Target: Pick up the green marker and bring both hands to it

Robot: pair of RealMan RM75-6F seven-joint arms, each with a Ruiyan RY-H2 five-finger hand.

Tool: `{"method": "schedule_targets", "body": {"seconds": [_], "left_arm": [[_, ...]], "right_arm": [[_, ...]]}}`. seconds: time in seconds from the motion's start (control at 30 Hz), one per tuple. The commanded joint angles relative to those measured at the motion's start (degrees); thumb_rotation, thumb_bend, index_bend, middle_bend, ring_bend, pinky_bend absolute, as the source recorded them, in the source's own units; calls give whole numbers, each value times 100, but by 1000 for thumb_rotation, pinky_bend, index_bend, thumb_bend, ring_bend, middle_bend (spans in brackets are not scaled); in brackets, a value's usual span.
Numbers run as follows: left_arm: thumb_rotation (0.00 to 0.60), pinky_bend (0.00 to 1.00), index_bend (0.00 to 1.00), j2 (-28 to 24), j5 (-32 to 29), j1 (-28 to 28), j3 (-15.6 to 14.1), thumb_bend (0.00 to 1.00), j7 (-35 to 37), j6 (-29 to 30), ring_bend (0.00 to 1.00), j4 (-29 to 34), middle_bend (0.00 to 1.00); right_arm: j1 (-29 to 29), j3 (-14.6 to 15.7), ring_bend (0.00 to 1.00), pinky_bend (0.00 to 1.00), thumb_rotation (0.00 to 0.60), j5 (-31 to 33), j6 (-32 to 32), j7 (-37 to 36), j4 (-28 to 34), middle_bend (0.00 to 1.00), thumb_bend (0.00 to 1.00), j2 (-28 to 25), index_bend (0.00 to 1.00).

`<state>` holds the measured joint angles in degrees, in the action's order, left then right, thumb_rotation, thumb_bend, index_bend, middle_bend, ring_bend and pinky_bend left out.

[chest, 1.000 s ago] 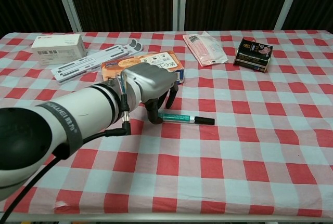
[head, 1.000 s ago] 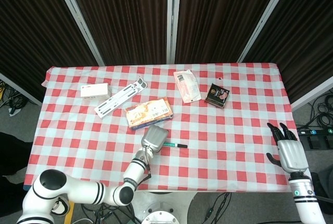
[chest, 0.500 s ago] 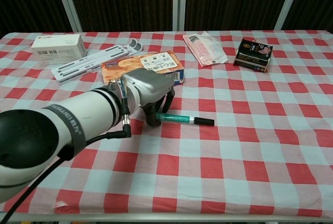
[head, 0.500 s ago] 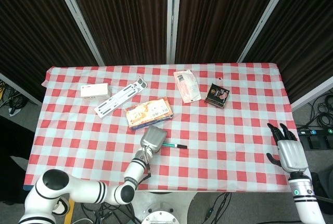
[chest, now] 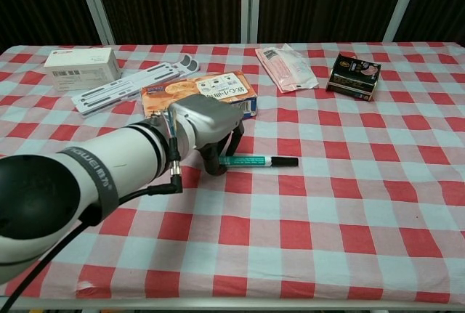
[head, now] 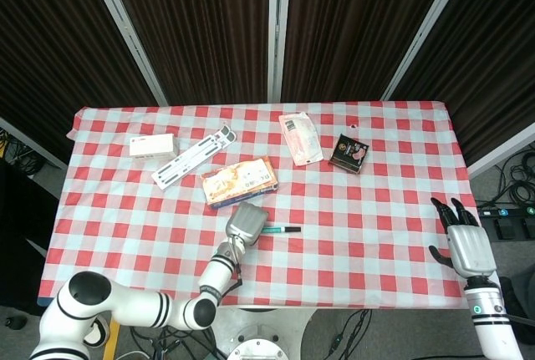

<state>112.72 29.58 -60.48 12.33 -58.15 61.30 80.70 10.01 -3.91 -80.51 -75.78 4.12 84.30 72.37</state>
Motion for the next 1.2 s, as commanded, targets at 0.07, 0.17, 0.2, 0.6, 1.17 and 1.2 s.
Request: {"method": "schedule_targets", "body": {"seconds": [0.07,0.17,0.2,0.6,1.17,1.2], "left_arm": [[600,854,534,-141,111,28,92,412,134,71,857,178,568],[600,855,540,-295,280,41,161,416,281,71,858,348,575],[600,855,541,-365,312,41,196,417,331,52,858,418,576],[600,855,548,-711,946,-29,324,418,842,-25,858,855,583],[600,854,548,-658,918,-285,361,417,862,-19,858,830,584],[600,854,548,-664,914,-294,360,417,871,-22,858,823,584]], "right_arm": [[2,-27,45,204,600,-56,-72,-53,-12,196,129,3,54],[40,-56,67,221,600,-164,-144,-55,-1,220,129,14,92],[71,-71,72,225,600,-205,-154,-12,26,228,129,12,108],[851,-523,201,352,600,-241,305,739,618,352,143,370,311],[1949,-739,277,345,600,83,1152,1992,889,408,145,1418,394],[1975,-725,277,332,600,116,1182,2005,899,410,144,1451,398]]}}
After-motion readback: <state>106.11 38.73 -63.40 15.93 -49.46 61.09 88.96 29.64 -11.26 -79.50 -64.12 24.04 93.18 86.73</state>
